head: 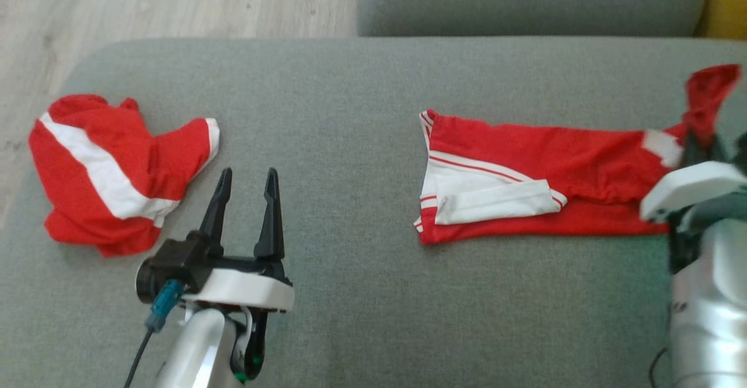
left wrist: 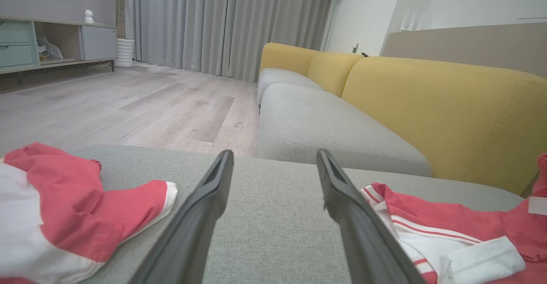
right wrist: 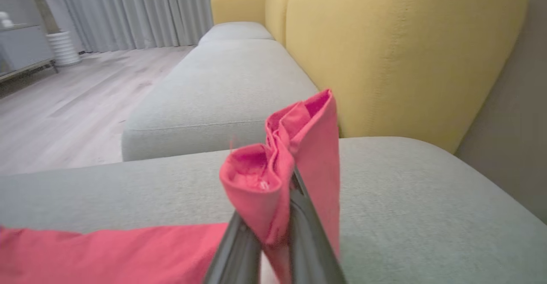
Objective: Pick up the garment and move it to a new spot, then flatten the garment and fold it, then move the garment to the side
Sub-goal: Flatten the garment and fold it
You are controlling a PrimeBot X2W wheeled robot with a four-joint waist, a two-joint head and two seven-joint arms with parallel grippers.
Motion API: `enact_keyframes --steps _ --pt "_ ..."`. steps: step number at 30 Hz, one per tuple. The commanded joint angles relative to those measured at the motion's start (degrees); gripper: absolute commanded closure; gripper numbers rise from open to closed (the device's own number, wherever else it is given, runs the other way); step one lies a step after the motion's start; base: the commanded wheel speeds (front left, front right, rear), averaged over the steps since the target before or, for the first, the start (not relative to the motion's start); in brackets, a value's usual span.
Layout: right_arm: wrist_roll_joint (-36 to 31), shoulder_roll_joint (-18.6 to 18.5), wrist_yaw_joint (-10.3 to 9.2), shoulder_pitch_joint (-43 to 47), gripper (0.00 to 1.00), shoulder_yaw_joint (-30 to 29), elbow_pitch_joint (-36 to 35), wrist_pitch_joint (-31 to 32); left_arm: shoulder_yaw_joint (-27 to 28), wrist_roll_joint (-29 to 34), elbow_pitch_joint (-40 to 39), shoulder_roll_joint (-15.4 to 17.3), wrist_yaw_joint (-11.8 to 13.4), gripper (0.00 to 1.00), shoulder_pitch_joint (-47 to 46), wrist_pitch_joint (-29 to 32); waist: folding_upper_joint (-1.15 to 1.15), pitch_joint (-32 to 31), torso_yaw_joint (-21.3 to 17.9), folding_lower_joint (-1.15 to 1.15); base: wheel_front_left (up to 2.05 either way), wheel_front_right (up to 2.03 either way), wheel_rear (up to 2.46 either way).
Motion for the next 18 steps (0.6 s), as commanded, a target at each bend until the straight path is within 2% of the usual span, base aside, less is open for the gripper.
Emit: enact_keyframes --steps 1,2,3,9,18 --pt "3.09 0.35 -0.05 -0.02 1.00 5.91 -2.53 -0.44 1.69 0.38 -1.63 0.40 0.41 0.00 -0.82 -0.37 0.00 -1.62 0.74 0.01 0.00 0.00 0.00" --pt "5.39 0.41 -0.05 0.34 1.00 8.83 -2.45 -0.36 1.71 0.45 -1.61 0.40 0.42 0.00 -0.69 -0.37 0.00 -1.93 0.98 0.01 0.00 0.00 0.00" --pt "5.39 0.41 -0.05 0.34 1.00 8.83 -2.45 -0.36 1.71 0.45 -1.61 0.40 0.42 0.00 -0.69 -0.37 0.00 -1.93 0.98 0.01 0.00 0.00 0.00" --pt "19.00 0.46 -0.05 2.69 1.00 25.71 -2.09 -0.10 1.79 0.72 -1.42 0.40 0.20 0.00 -0.23 -0.37 0.00 -2.91 2.42 0.01 0.00 0.00 0.00" --pt "27.51 0.47 -0.05 2.54 1.00 40.20 -0.44 -1.30 0.89 0.06 -1.72 0.40 0.36 0.00 -0.69 -0.37 0.00 -0.88 4.89 0.01 0.00 0.00 0.00"
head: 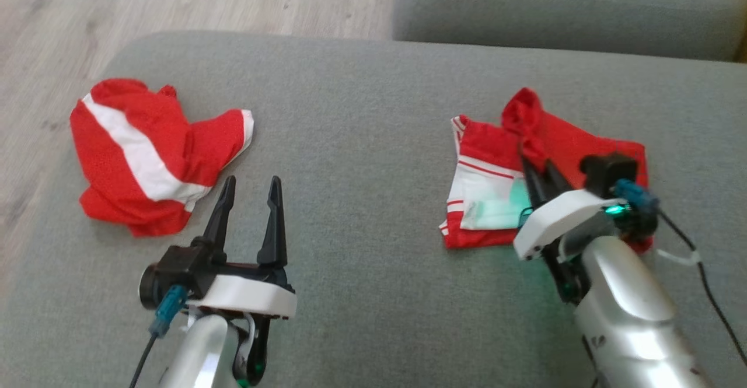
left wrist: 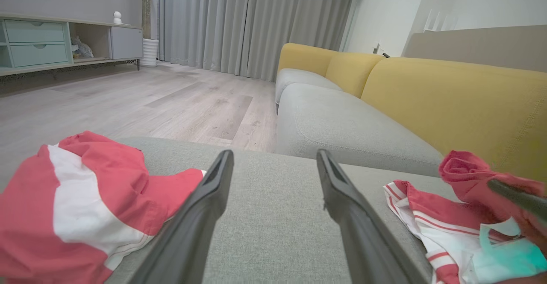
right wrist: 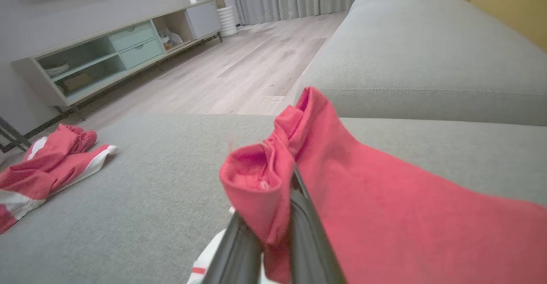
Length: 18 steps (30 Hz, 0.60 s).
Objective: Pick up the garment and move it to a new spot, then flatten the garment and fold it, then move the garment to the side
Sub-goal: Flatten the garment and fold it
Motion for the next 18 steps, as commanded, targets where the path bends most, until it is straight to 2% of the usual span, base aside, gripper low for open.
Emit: enact_keyframes --steps 1,6,13,14,15,18 --pt "0.96 0.31 -0.05 -1.94 1.00 2.46 -1.36 -0.79 1.22 -0.21 -1.94 0.39 0.14 0.00 -2.12 -0.37 0.00 0.82 0.74 0.00 0.00 0.00 0.00" --pt "2.30 0.31 -0.05 -1.66 1.00 7.17 0.05 -1.26 1.14 -0.51 -2.21 0.39 0.30 0.00 -2.63 -0.37 0.00 2.03 1.73 0.00 0.00 0.00 0.00" --pt "4.03 0.31 -0.05 -2.07 1.00 9.68 3.35 -1.82 1.22 -0.87 -2.34 0.39 0.52 0.00 -2.94 -0.37 0.00 2.98 2.09 0.00 0.00 0.00 0.00" --pt "4.30 0.31 -0.05 -2.14 0.79 10.72 3.55 -1.80 1.12 -0.95 -2.29 0.39 0.52 0.00 -3.00 -0.37 0.00 3.09 2.09 0.00 0.00 0.00 0.00" --pt "4.90 0.31 -0.05 -2.15 0.00 11.66 3.63 -1.70 1.10 -0.98 -2.27 0.39 0.55 0.00 -3.06 -0.37 0.00 3.17 1.99 0.00 0.00 0.00 0.00" --pt "6.27 0.31 -0.05 -2.78 0.00 13.89 3.36 -2.22 1.32 -0.96 -2.02 0.39 0.62 0.00 -3.10 -0.37 0.00 2.92 0.75 0.00 0.00 0.00 0.00"
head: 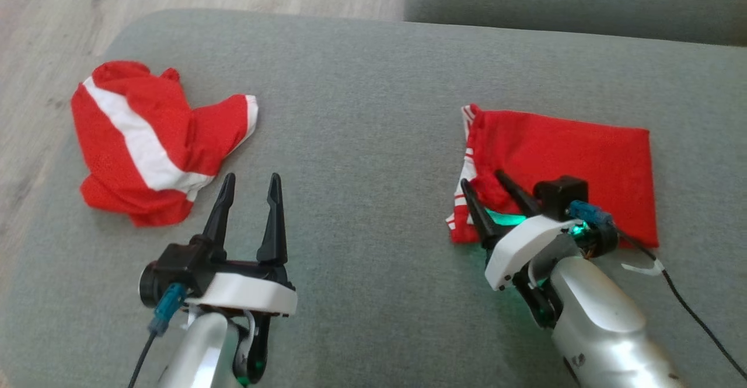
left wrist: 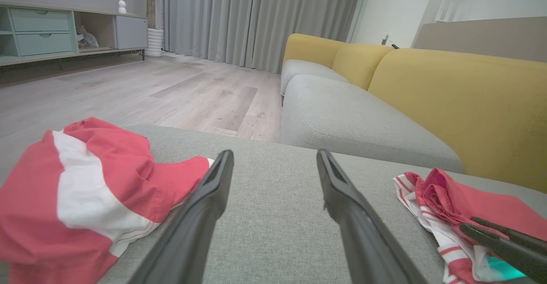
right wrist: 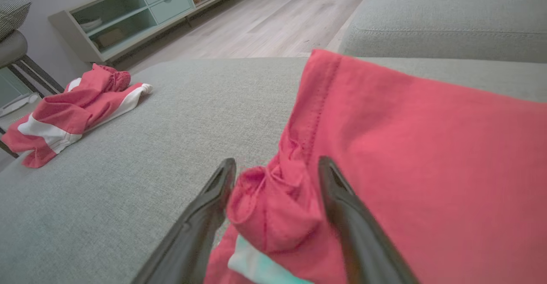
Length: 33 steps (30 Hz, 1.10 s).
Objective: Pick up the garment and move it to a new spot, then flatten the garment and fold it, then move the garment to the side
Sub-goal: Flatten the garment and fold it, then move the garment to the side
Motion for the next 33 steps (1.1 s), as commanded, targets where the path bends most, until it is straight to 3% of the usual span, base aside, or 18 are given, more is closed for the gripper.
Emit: enact_keyframes --steps 1,5,10,11,17,25,33 --pt "0.28 0.43 -0.05 -2.83 0.00 0.65 -1.86 -1.55 1.70 -0.26 -1.69 0.39 0.39 0.00 -2.84 -0.37 0.00 -0.38 -0.94 0.00 0.00 0.00 0.00" --pt "-1.34 0.43 -0.05 -3.65 0.00 -1.82 -2.70 -3.76 2.21 -0.10 -2.02 0.39 0.31 0.00 -2.79 -0.37 0.00 -1.45 -3.00 0.00 0.00 0.00 0.00" --pt "-10.83 0.41 -0.05 -2.54 0.00 -13.53 -3.46 -5.20 2.49 -0.04 -2.81 0.39 0.62 0.00 -1.93 -0.37 0.00 -2.96 -5.74 0.00 0.00 0.00 0.00" --pt "-10.83 0.41 -0.05 -2.54 0.00 -13.53 -3.46 -5.20 2.49 -0.04 -2.81 0.39 0.62 0.00 -1.93 -0.37 0.00 -2.96 -5.74 0.00 0.00 0.00 0.00" --pt "-19.93 0.37 -0.05 4.75 0.00 -25.15 -14.73 -5.30 2.98 0.36 -3.14 0.39 1.09 0.00 -0.55 -0.37 0.00 -4.10 -8.34 0.00 0.00 0.00 0.00" --pt "-20.39 0.42 -0.05 16.74 0.00 -26.82 -26.19 -5.31 4.19 1.54 -3.37 0.39 1.33 0.00 2.12 -0.37 0.00 -5.55 -10.49 0.00 0.00 0.00 0.00" --pt "-18.14 0.43 -0.05 19.77 0.00 -26.51 -28.97 -5.32 4.84 2.33 -4.35 0.39 1.56 0.00 3.35 -0.37 0.00 -4.64 -11.18 0.00 0.00 0.00 0.00"
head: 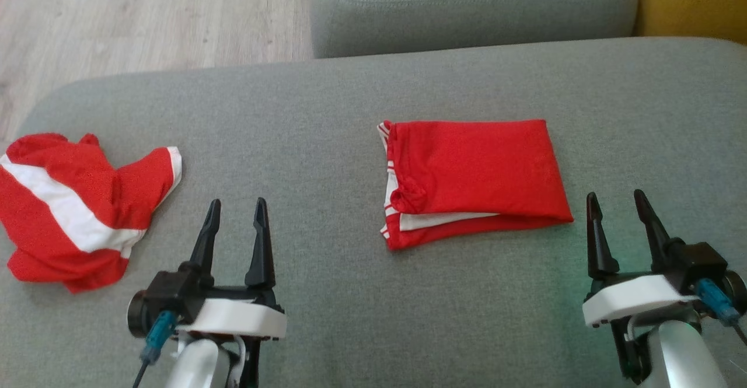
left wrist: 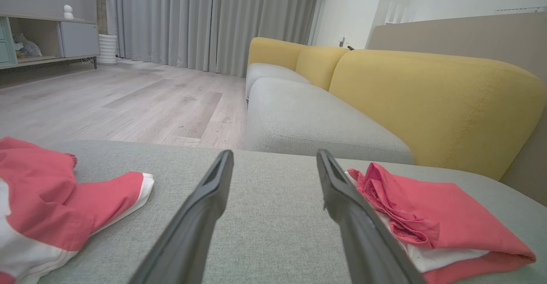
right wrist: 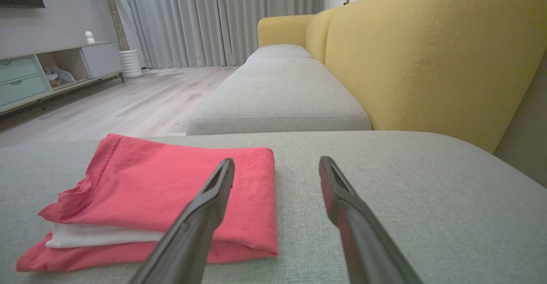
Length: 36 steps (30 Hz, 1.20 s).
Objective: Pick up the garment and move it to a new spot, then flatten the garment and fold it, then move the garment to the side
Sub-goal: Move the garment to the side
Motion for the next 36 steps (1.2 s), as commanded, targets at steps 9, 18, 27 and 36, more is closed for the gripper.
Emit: enact_keyframes --steps 9,18,27,36 --pt "-0.60 -0.15 -0.05 -8.96 0.00 -0.76 3.95 2.19 0.40 0.23 -2.80 0.26 0.03 0.00 -4.95 -0.37 0.00 6.17 2.59 0.00 0.00 0.00 0.00" --pt "0.44 -0.15 -0.05 -18.27 0.00 -4.38 16.57 8.61 -0.38 -0.04 -2.45 0.26 -0.07 0.00 -7.86 -0.37 0.00 11.05 5.80 0.00 0.00 0.00 0.00" --pt "-1.41 -0.15 -0.05 -22.21 1.00 -0.97 25.61 11.19 -0.31 -0.07 -2.08 0.26 -0.02 0.00 -8.72 -0.37 0.00 11.71 6.23 0.00 0.00 0.00 0.00" --pt "-7.78 -6.77 -0.05 -24.00 1.00 3.07 25.93 8.57 0.45 0.09 -1.34 0.26 0.05 0.00 -8.06 -0.37 0.00 9.03 4.01 0.00 0.00 0.00 0.00"
